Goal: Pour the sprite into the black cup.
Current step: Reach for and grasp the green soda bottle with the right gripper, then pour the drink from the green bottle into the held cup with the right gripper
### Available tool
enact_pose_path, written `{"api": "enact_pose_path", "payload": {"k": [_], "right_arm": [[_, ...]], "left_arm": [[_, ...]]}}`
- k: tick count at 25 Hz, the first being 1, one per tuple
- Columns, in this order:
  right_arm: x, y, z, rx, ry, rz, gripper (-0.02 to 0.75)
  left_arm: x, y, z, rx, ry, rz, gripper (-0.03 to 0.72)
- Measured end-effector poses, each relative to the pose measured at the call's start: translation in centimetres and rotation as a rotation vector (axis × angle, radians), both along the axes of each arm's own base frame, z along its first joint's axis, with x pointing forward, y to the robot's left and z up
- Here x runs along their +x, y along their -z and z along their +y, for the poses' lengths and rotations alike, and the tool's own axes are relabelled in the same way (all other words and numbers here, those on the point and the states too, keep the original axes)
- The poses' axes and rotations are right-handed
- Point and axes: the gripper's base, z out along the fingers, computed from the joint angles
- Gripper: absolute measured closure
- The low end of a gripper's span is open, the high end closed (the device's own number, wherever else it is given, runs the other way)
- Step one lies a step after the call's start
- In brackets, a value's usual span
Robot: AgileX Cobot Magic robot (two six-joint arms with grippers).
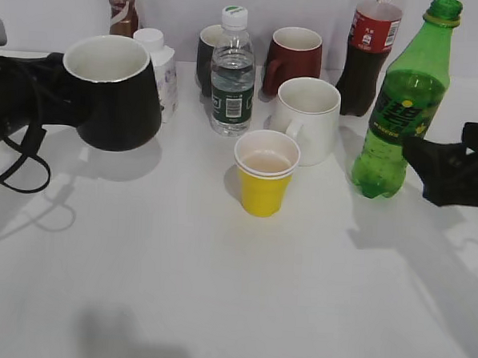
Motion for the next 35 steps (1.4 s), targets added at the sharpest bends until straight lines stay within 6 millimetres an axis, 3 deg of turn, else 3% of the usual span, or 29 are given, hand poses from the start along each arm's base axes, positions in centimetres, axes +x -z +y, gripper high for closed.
{"api": "enact_pose_path", "payload": {"k": [6, 12, 14, 17, 18, 21, 24, 30, 35], "right_arm": [[2.6, 1.9, 0.9, 0.145, 0.033, -0.06, 0.12], [7.2, 4.0, 2.4, 0.18, 0.053, -0.018, 0.12], [8.4, 4.3, 2.8, 0.183, 0.053, -0.018, 0.157], [9.2, 4.3, 3.1, 0.183, 0.051, -0.02, 0.323], [9.1, 4.2, 3.1, 0.177, 0.041, -0.018, 0.339], [8.5, 3.5, 3.6, 0.114, -0.038, 0.0, 0.339], [7.5, 1.6, 4.6, -0.024, -0.144, 0.008, 0.339], [6.3, -4.2, 7.9, -0.329, -0.321, -0.066, 0.339], [5.8, -6.6, 10.0, -0.558, -0.448, -0.086, 0.339]], "left_arm": [[-0.1, -0.2, -0.2, 0.013, 0.025, -0.012, 0.639], [-0.6, -0.4, -0.8, 0.064, 0.106, -0.026, 0.639], [-0.8, -0.7, -0.9, 0.078, 0.111, -0.015, 0.639], [-1.2, -1.2, -0.7, 0.112, 0.105, 0.027, 0.639], [-1.4, -1.5, -0.6, 0.121, 0.1, 0.036, 0.639], [-2.1, -2.4, -0.3, 0.149, 0.089, 0.067, 0.639], [-2.8, -3.5, -0.8, 0.186, 0.101, 0.11, 0.639], [-3.4, -5.0, -3.8, 0.254, 0.187, 0.177, 0.64], [-3.9, -6.1, -6.1, 0.289, 0.254, 0.198, 0.64]]}}
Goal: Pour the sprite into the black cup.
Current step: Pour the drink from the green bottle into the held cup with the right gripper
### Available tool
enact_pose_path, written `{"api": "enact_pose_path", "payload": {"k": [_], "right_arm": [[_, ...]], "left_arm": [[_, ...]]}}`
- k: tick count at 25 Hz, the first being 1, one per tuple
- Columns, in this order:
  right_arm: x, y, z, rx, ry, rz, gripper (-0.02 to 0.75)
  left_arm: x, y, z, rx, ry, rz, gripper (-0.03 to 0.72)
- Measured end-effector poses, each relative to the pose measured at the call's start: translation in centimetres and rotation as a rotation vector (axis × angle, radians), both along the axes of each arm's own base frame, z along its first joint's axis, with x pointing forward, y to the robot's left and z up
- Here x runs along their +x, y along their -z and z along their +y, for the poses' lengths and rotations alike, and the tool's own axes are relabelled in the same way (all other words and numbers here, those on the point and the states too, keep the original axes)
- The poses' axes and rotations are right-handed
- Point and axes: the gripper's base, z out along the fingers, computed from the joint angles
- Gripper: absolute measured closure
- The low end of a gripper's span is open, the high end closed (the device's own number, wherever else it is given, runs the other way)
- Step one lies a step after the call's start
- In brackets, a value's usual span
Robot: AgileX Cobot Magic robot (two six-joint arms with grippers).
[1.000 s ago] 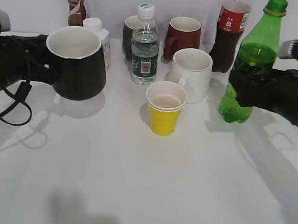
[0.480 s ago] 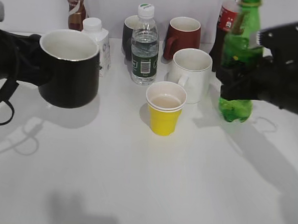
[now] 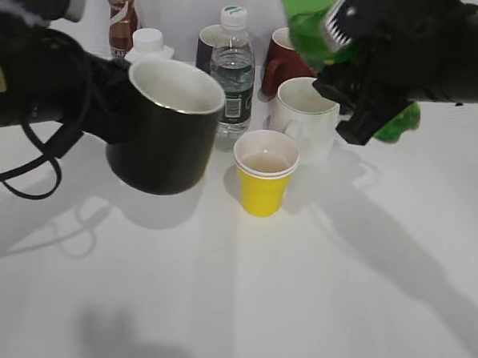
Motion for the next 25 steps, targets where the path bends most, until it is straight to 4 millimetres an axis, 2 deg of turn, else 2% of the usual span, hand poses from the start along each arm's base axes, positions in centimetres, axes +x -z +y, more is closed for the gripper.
{"api": "enact_pose_path", "payload": {"k": [5, 9, 17, 25], "right_arm": [[-1.0, 0.1, 1.2, -0.213, -0.136, -0.073, 0.339], [-1.4, 0.3, 1.6, -0.305, -0.185, -0.097, 0.339], [-1.1, -0.3, 1.4, -0.473, -0.22, -0.173, 0.339], [-0.7, -1.0, 1.2, -0.655, -0.286, -0.318, 0.34]], "left_arm": [[-0.2, -0.7, -1.0, 0.028, 0.022, 0.025, 0.641], [-0.5, -1.1, -1.8, 0.034, 0.046, 0.026, 0.641], [-1.9, -0.9, -3.5, 0.058, 0.124, 0.04, 0.641], [-2.0, -0.9, -3.6, 0.059, 0.127, 0.042, 0.641]]}}
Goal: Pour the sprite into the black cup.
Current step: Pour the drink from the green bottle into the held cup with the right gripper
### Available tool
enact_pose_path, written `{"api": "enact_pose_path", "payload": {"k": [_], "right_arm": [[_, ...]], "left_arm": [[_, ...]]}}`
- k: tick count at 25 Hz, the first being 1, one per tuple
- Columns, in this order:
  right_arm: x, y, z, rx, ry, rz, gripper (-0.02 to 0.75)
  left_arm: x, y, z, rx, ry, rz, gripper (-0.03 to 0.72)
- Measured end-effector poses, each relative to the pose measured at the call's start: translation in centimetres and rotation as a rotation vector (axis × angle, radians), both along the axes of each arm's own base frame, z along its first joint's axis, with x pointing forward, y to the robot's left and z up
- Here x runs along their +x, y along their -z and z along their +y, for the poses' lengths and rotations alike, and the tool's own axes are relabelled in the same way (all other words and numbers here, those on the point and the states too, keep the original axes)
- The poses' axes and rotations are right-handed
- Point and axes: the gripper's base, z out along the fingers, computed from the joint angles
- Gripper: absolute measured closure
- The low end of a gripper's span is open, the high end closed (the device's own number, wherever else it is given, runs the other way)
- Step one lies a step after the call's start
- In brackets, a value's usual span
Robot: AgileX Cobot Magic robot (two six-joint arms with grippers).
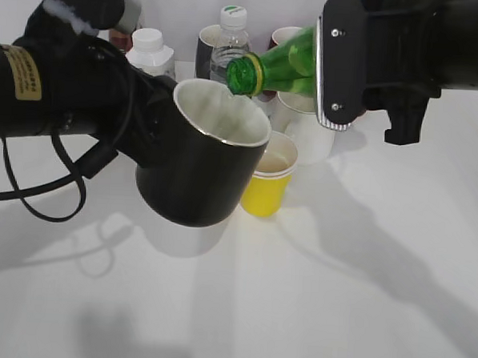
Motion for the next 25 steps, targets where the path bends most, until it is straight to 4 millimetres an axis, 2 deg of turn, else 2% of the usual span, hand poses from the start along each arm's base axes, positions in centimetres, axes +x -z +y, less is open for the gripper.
{"api": "enact_pose_path", "payload": {"k": [8, 15, 25], "right_arm": [[0.2, -0.2, -0.1, -0.08, -0.029, -0.057, 0.34], [0.4, -1.1, 0.0, -0.096, -0.04, -0.1, 0.34], [0.5, -1.2, 0.0, -0.133, -0.057, -0.131, 0.34]], "left_arm": [[0.0, 0.0, -0.1, 0.0, 0.003, 0.0, 0.641], [-0.1, 0.0, -0.1, 0.0, 0.003, 0.0, 0.641], [-0.1, 0.0, -0.1, 0.001, 0.003, 0.0, 0.641]]}}
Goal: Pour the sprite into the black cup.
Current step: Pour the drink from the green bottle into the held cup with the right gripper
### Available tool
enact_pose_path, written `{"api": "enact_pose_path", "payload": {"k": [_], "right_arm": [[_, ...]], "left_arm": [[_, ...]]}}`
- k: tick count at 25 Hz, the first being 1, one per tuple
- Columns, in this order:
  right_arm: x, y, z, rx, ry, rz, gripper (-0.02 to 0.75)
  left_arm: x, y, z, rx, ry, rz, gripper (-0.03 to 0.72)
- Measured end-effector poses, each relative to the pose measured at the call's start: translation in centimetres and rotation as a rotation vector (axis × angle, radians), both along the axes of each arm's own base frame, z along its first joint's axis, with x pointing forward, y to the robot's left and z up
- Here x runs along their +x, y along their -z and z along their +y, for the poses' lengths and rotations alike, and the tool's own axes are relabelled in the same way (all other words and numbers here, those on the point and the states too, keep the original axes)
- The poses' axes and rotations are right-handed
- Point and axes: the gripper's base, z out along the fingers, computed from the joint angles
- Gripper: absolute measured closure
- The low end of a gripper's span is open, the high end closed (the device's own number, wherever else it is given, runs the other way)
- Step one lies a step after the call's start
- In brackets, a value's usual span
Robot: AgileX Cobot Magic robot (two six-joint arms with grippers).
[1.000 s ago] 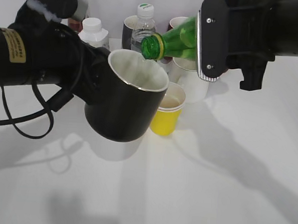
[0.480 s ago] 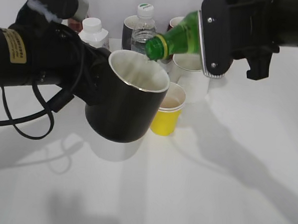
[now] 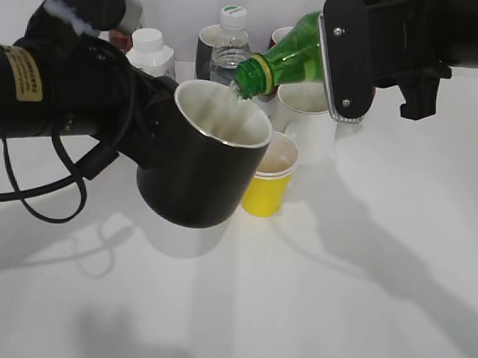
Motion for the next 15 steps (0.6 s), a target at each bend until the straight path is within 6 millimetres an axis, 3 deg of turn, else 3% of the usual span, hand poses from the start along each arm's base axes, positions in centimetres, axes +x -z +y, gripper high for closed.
{"api": "enact_pose_path", "payload": {"k": [15], "right_arm": [[0.0, -0.01, 0.01, 0.003, 0.001, 0.0, 0.34]], "left_arm": [[0.0, 0.02, 0.01, 0.002, 0.0, 0.001, 0.641]]}}
